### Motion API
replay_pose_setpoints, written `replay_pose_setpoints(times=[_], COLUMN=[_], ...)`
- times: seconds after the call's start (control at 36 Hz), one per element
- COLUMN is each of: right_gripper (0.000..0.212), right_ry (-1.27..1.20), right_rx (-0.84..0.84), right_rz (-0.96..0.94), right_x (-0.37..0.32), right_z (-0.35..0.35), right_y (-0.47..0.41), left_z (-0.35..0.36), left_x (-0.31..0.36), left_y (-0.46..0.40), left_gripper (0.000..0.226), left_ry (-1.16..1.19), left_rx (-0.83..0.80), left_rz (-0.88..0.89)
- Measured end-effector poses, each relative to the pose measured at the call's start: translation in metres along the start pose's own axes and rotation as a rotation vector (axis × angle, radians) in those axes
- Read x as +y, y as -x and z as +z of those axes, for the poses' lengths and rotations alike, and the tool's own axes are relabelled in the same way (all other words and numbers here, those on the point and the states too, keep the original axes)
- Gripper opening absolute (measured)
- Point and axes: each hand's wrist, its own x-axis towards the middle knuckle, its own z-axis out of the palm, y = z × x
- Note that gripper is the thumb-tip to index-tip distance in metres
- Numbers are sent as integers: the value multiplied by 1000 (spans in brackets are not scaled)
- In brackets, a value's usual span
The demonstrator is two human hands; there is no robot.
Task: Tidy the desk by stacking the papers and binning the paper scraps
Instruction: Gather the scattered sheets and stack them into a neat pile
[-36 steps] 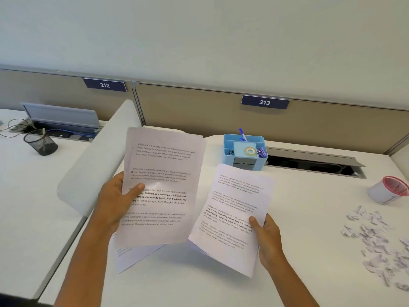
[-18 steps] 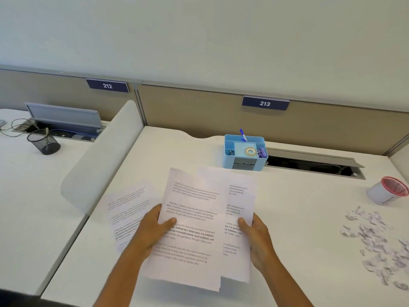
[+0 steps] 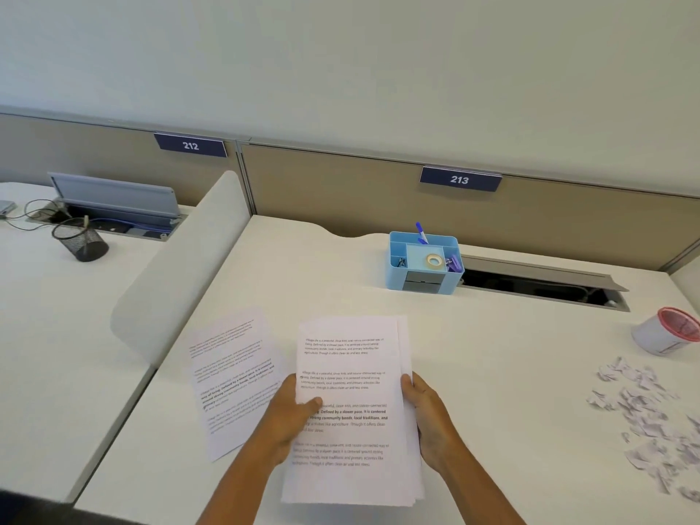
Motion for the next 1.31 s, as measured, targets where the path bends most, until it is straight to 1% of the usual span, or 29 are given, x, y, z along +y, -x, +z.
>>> replay_pose_setpoints(times=[0.08,0.17,0.22,0.28,0.31,0.39,0.44,0.5,0.61,0.69,0.75,0.83,0.92,1.0,1.19,1.31], right_gripper=[41,52,44,32,30,32,33,33,34,33,35,36,35,35,36,36], right_ry=[-1,-61,-41,65,137,297,308,282,259,239,220,183,169,164,141,143], right_rx=[2,-72,-108,-77,-45,27,50,63,78,94,107,119,136,151,189,189], right_rz=[35,89,80,34,8,-44,-67,-82,-101,-99,-94,-97,-100,-101,-97,-90], right_x=[1,3,3,4,6,8,8,8,9,11,11,12,12,11,13,14], right_z=[2,6,8,9,10,14,19,22,25,27,28,29,29,29,29,32], right_y=[-1,-2,-2,-4,-5,-7,-7,-8,-12,-17,-20,-23,-26,-28,-35,-38], left_z=[4,6,7,6,5,-2,-9,-18,-45,-78,-107,-151,-190,-212,-221,-218], left_x=[-3,-4,-3,-4,-4,-5,-5,-3,0,-3,-7,-11,-21,-24,-25,-26], left_y=[-1,-2,-4,-8,-10,-17,-22,-28,-45,-68,-88,-120,-153,-169,-169,-166], left_gripper=[44,47,48,49,50,49,47,50,51,59,72,94,115,129,145,146], left_ry=[22,37,41,32,27,29,37,13,-182,-402,-576,-822,-968,-1054,-1087,-1083], left_rx=[12,26,29,29,28,29,33,43,118,210,247,295,315,318,266,285], left_rz=[-16,-31,-42,-38,-34,-24,-11,8,51,71,84,41,-31,-83,-138,-69])
